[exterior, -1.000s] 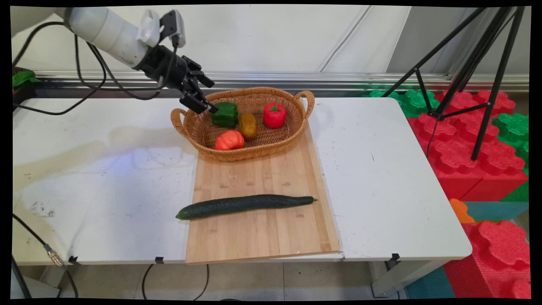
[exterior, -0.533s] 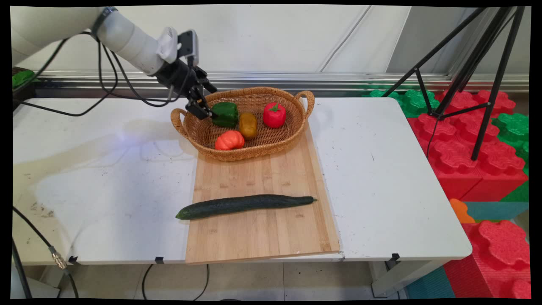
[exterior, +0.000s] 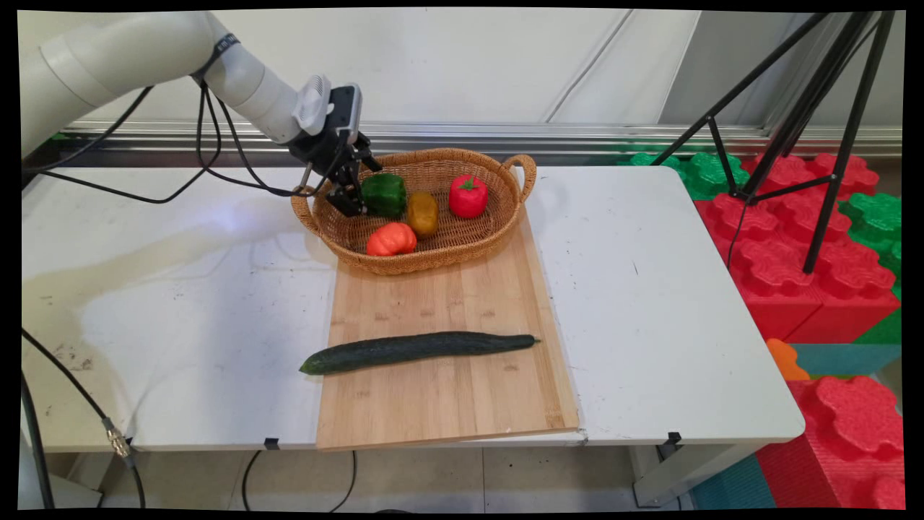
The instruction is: Pick up the cucumber from the vegetable basket
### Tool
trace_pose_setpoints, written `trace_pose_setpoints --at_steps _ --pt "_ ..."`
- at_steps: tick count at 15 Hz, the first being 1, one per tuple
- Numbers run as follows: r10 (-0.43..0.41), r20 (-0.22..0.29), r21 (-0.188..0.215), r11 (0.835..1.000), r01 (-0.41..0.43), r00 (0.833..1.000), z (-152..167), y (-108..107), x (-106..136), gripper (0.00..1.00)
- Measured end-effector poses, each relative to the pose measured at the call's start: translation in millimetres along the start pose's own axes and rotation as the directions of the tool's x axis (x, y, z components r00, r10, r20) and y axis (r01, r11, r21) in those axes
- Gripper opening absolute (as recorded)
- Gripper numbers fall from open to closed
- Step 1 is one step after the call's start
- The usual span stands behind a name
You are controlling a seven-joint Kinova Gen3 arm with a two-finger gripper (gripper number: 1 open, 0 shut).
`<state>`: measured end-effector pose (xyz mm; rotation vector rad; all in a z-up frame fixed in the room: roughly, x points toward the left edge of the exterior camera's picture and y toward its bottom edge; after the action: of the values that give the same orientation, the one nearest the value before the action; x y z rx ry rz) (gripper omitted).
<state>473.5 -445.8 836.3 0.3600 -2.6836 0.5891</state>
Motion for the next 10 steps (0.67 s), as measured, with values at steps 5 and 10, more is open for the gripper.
trace_pose_setpoints --at_steps 5,10 --pt "0.057 0.009 -0.006 0.998 -0.057 0.998 16.0 -1.5 -0.9 1.0" --pt "0.09 0.006 -0.004 0.996 -0.09 0.996 25.9 -3.5 0.2 1.0"
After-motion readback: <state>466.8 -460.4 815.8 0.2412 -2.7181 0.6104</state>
